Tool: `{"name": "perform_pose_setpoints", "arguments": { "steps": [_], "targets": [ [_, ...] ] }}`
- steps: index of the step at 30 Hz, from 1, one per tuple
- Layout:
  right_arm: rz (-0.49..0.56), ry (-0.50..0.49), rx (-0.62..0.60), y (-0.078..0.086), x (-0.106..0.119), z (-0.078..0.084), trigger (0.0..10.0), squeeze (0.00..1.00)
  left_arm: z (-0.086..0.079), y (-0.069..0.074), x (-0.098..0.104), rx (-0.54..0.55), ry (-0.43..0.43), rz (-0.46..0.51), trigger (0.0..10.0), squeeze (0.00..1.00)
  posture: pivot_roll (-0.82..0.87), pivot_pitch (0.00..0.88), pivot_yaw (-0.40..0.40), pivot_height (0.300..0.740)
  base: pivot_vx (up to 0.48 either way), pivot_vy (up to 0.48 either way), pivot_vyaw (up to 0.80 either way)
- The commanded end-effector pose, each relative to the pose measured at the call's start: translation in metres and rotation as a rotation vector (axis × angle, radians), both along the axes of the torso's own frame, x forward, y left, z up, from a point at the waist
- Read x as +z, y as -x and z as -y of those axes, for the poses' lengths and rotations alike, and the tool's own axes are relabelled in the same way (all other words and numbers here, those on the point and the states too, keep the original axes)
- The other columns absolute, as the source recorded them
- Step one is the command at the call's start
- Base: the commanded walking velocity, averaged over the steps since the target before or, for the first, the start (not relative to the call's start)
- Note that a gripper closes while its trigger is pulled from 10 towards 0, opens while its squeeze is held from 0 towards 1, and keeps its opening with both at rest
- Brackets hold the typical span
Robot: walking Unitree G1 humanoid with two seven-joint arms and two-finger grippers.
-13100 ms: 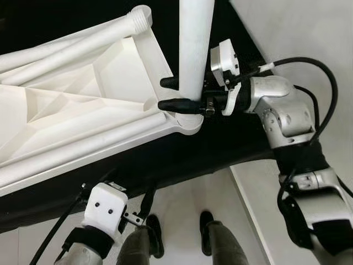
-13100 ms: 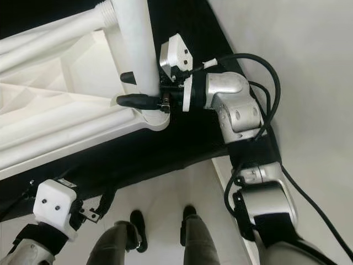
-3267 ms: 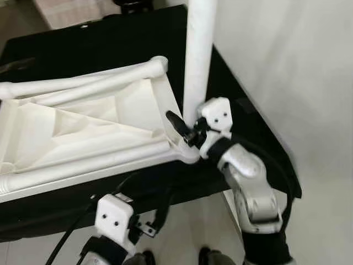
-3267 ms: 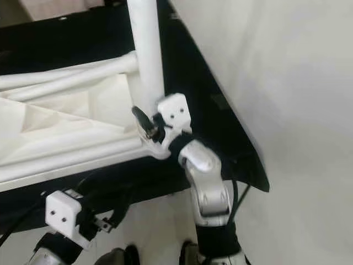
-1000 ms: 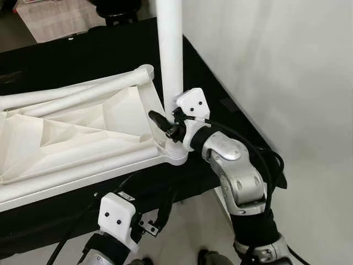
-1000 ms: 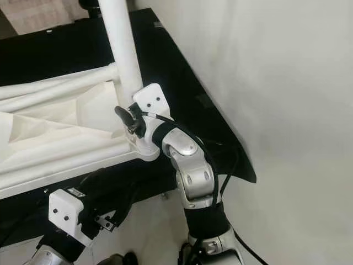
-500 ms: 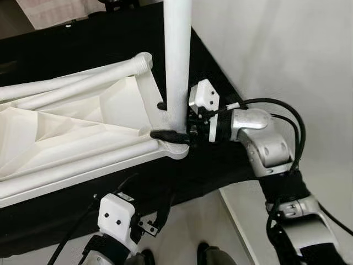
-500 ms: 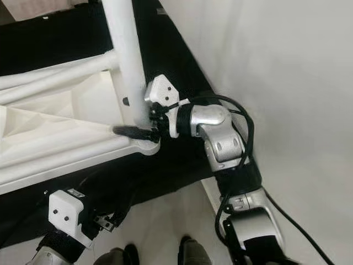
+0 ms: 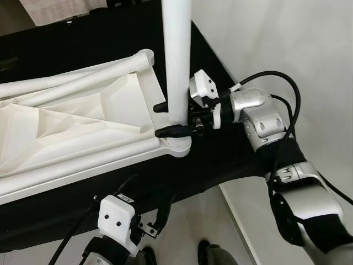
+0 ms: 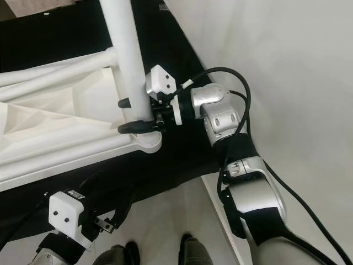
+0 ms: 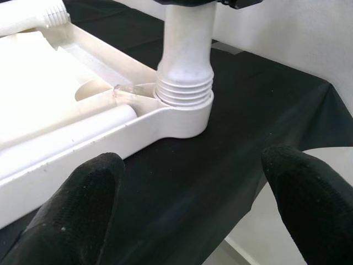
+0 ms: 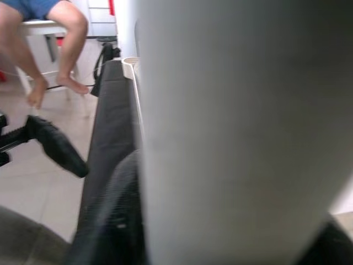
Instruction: Building children table
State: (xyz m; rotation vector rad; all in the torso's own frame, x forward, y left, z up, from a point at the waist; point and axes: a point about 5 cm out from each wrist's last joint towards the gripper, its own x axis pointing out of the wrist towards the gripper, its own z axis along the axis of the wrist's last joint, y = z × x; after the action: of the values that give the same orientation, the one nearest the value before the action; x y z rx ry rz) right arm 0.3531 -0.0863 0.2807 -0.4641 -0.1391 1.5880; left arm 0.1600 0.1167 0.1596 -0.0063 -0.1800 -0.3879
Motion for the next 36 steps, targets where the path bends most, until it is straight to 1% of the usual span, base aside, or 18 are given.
{"name": "perform_pose_setpoints", "arguments": {
  "steps": [1, 3, 5, 7, 8, 9, 11, 12, 14, 15, 17, 22, 23, 26, 27, 30, 32, 36],
  "targets": [
    [-0.005, 0.028, 0.074, 0.003, -0.004, -0.007, 0.0, 0.0, 0.0, 0.002, -0.003, 0.0, -0.009, -0.014, 10.0, 0.0, -0.01, 0.273, 0.022, 0.74, 0.0, 0.0, 0.0],
    [-0.002, 0.015, 0.048, 0.002, -0.005, -0.005, 0.0, 0.0, 0.0, 0.002, -0.004, 0.0, -0.008, -0.014, 10.0, 0.0, -0.01, 0.273, 0.022, 0.74, 0.0, 0.0, 0.0],
    [-0.02, -0.067, -0.114, -0.001, -0.016, 0.001, 0.0, 0.0, 0.0, 0.002, -0.004, 0.0, -0.006, -0.013, 10.0, 0.0, -0.02, 0.275, 0.021, 0.74, 0.0, 0.0, 0.0],
    [-0.031, -0.093, -0.169, -0.002, -0.019, 0.003, 0.0, 0.0, 0.0, 0.002, -0.003, 0.0, -0.006, -0.013, 10.0, 0.0, -0.02, 0.275, 0.021, 0.74, 0.0, 0.0, 0.0],
    [-0.075, -0.153, -0.333, 0.0, -0.035, 0.005, 0.0, 0.0, 0.0, 0.002, -0.003, 0.0, -0.005, -0.012, 10.0, 0.0, -0.03, 0.282, 0.013, 0.74, 0.0, 0.0, 0.0],
    [-0.075, -0.153, -0.333, 0.0, -0.035, 0.005, 0.0, 0.0, 0.0, 0.002, -0.003, 0.0, -0.005, -0.012, 10.0, 0.0, -0.03, 0.282, 0.013, 0.74, 0.0, 0.0, 0.0],
    [-0.096, -0.264, -0.867, 0.003, -0.067, 0.008, 0.0, 0.0, -0.002, 0.002, -0.003, 0.001, -0.005, -0.012, 10.0, 0.0, -0.03, 0.288, 0.013, 0.74, 0.0, 0.0, 0.0],
    [-0.096, -0.264, -0.867, 0.003, -0.067, 0.008, 0.0, 0.0, -0.002, 0.002, -0.003, 0.001, -0.005, -0.012, 10.0, 0.0, -0.03, 0.288, 0.013, 0.74, 0.0, 0.0, 0.0],
    [-0.096, -0.284, -1.017, 0.006, -0.074, 0.013, 0.0, 0.0, -0.002, 0.002, -0.003, 0.001, -0.005, -0.012, 10.0, 0.0, -0.03, 0.288, 0.013, 0.74, 0.0, 0.0, 0.0],
    [-0.152, -0.231, -1.093, 0.031, -0.1, 0.012, 0.0, 0.0, -0.004, 0.001, -0.002, 0.002, -0.006, -0.011, 10.0, 0.0, -0.04, 0.299, 0.038, 0.74, 0.0, 0.0, 0.0],
    [-0.203, -0.152, -1.058, 0.064, -0.121, 0.0, 0.0, 0.0, -0.005, -0.001, -0.003, -0.005, -0.008, -0.012, 10.0, 0.0, -0.06, 0.288, 0.05, 0.74, 0.0, 0.0, 0.0],
    [-0.213, -0.163, -0.98, 0.06, -0.112, -0.016, 0.0, 0.0, -0.004, -0.004, -0.004, -0.018, -0.01, -0.013, 10.0, 0.0, -0.05, 0.273, 0.042, 0.74, 0.0, 0.0, 0.0],
    [-0.229, -0.185, -0.949, 0.057, -0.107, -0.019, 10.0, 0.0, -0.004, -0.004, -0.004, -0.013, -0.011, -0.013, 10.0, 0.0, -0.05, 0.275, 0.042, 0.74, 0.0, 0.0, 0.0],
    [-0.256, -0.251, -0.808, 0.054, -0.086, -0.028, 10.0, 0.0, -0.006, -0.003, -0.004, 0.006, -0.012, -0.01, 10.0, 0.0, -0.05, 0.275, 0.041, 0.74, 0.0, 0.0, 0.0],
    [-0.244, -0.251, -0.708, 0.052, -0.078, -0.031, 10.0, 1.0, -0.006, -0.004, -0.004, 0.006, -0.012, -0.008, 10.0, 0.0, -0.04, 0.271, 0.037, 0.74, 0.0, 0.0, 0.0],
    [-0.236, -0.247, -0.642, 0.051, -0.072, -0.032, 10.0, 1.0, -0.006, -0.004, -0.004, 0.005, -0.011, -0.007, 10.0, 0.0, -0.04, 0.271, 0.037, 0.74, 0.0, 0.0, 0.0],
    [-0.163, -0.216, -0.253, 0.054, -0.039, -0.025, 10.0, 1.0, -0.004, -0.004, -0.004, -0.009, -0.006, -0.007, 10.0, 0.0, -0.05, 0.27, 0.037, 0.74, 0.0, 0.0, 0.0],
    [-0.093, -0.163, -0.149, 0.048, -0.03, -0.017, 10.0, 1.0, -0.003, -0.004, -0.003, -0.01, -0.005, -0.007, 10.0, 0.0, -0.04, 0.275, 0.038, 0.74, 0.0, 0.0, 0.0]
  ]
}}
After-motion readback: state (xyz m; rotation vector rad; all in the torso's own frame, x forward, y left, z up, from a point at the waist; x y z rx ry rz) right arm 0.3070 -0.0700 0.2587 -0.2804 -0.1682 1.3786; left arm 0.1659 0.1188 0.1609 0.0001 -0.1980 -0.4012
